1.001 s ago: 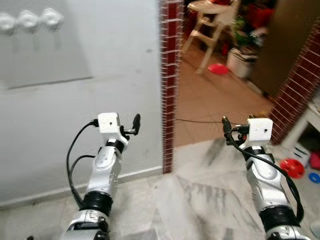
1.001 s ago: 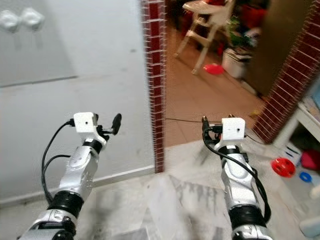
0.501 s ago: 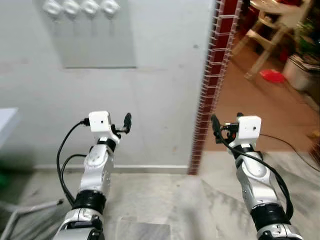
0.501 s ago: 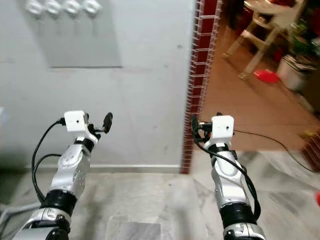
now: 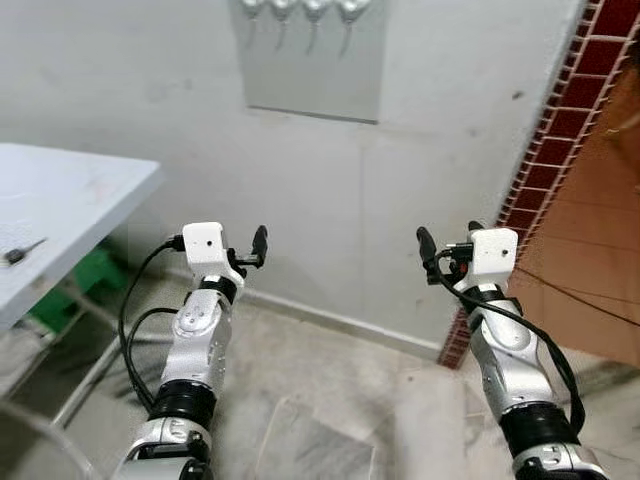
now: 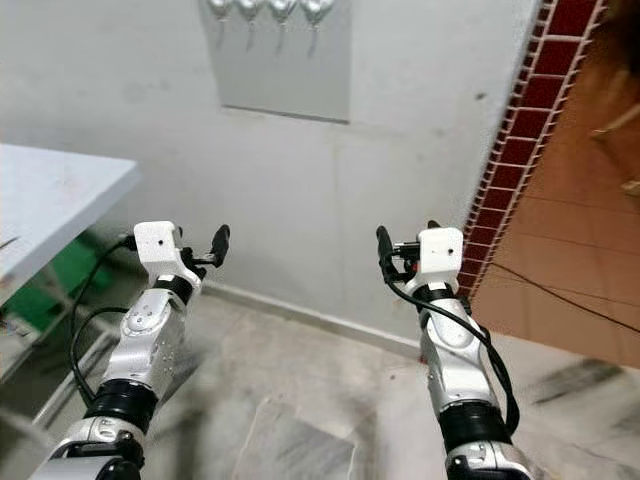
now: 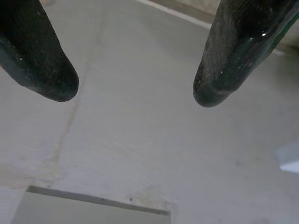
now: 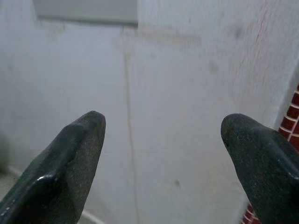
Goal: Hang keys on a hook
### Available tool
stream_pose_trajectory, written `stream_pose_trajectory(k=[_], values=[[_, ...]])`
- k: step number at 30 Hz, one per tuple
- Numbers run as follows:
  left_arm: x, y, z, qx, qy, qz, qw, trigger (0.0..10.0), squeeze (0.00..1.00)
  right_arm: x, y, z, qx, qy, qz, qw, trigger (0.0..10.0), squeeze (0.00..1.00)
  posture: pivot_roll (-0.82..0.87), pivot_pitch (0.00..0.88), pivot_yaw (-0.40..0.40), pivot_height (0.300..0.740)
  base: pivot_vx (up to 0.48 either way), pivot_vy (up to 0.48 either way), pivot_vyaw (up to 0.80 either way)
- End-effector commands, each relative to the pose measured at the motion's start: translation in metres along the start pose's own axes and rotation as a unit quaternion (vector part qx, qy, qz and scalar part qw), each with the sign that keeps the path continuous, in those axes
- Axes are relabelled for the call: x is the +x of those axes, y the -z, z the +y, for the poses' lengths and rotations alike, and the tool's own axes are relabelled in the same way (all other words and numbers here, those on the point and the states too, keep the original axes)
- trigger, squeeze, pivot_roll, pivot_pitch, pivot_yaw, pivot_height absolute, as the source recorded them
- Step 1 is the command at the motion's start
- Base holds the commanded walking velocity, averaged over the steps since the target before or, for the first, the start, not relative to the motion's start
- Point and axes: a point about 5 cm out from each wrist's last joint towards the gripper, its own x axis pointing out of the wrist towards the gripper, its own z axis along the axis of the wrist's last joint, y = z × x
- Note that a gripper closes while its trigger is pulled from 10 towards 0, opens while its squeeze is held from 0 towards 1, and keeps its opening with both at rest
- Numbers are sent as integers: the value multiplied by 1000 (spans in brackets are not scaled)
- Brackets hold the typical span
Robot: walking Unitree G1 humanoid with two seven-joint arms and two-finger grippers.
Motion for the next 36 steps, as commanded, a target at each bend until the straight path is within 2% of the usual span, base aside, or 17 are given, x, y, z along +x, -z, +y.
stream_pose_trajectory(k=[1, 36], values=[[0, -5, 10, 12, -11, -3, 1000, 10000, 0, 6, -8, 7, 4, -12, -12, 1000, 10000, 0, -82, 0, 8, 740, 0, 0, 788], [-2, -9, 15, 3, -28, -21, 999, 10000, 0, 8, -14, -6, -4, -13, -13, 1000, 10000, 0, -85, 0, -12, 740, 0, 0, 787]])
